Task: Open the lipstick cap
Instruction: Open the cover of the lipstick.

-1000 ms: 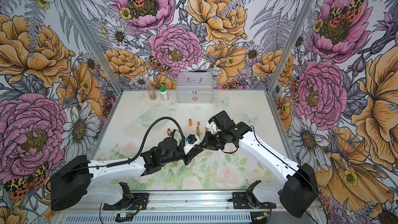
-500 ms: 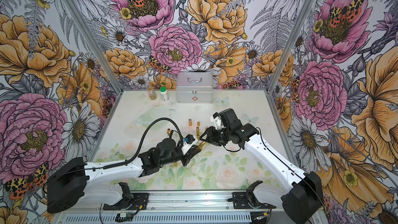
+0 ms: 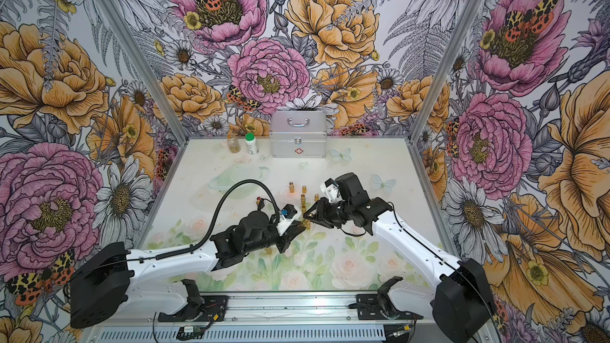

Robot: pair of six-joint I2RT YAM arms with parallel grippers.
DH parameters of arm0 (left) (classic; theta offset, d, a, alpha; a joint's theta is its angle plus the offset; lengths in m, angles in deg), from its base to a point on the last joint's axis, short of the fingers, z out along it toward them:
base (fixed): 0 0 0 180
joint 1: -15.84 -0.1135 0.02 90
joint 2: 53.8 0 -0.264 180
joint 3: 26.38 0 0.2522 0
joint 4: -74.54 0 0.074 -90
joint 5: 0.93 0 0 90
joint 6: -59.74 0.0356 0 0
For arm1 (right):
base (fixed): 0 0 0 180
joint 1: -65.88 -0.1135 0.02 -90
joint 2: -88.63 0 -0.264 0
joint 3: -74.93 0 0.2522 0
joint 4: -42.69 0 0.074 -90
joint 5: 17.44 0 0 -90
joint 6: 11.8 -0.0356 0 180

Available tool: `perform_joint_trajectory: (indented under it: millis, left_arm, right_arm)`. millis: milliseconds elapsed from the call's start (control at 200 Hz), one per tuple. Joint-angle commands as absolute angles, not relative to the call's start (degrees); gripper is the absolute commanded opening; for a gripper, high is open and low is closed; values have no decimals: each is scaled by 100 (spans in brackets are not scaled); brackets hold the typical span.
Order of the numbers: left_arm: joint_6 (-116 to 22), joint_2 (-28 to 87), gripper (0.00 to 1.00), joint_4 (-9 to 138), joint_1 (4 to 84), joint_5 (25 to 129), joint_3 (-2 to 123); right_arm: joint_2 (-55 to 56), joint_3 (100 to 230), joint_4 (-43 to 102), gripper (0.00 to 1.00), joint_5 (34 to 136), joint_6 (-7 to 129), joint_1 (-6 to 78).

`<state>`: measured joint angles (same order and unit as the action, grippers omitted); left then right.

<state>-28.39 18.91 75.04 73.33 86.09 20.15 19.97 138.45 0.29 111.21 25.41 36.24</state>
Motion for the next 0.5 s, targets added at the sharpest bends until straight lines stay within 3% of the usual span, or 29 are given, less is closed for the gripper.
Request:
perform_joint_trajectory:
  millis: [0, 495]
  left_arm:
    - [-2880, 1871, 0, 7468, 7280, 8758, 2192]
    - [-2864, 1953, 0, 7329, 7278, 8845, 2324]
  right_arm:
    - [2077, 13766, 343, 32, 11241, 2429, 3635]
    - [2076, 13563, 571, 22, 11191, 2319, 3574]
